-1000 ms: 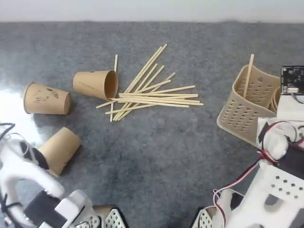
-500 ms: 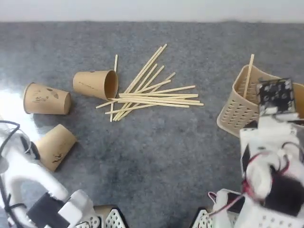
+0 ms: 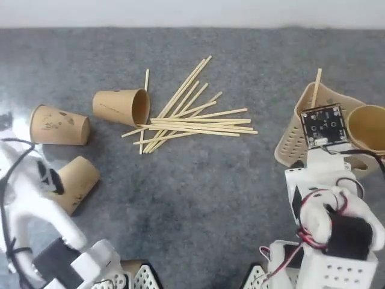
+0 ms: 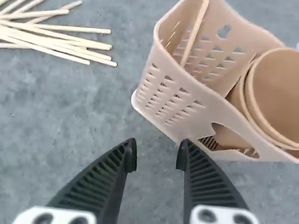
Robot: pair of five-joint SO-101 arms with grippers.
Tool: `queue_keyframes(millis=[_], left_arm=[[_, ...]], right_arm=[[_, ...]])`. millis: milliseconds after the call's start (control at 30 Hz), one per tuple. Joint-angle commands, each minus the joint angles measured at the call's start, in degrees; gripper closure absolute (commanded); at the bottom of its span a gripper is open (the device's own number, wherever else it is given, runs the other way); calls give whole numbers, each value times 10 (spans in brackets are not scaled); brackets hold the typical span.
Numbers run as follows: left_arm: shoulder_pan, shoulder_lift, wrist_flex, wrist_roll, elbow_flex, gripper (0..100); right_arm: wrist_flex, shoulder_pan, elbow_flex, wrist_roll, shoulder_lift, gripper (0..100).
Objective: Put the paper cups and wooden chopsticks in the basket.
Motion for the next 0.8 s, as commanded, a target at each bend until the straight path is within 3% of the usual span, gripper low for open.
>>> queue_keyframes(millis=[0, 233, 400, 767], left_arm=[[-30, -19, 48, -11, -105, 834], [-94, -192, 49, -78, -138, 834], [-157, -316, 48, -174, -85, 834], [-165, -224, -33, -578, -21, 834]], right_arm=[[-17, -2, 0, -6, -6, 851], [-52, -2, 33, -4, -3, 851], [-93, 0, 81, -1, -3, 851], [-137, 0, 120, -5, -4, 851]])
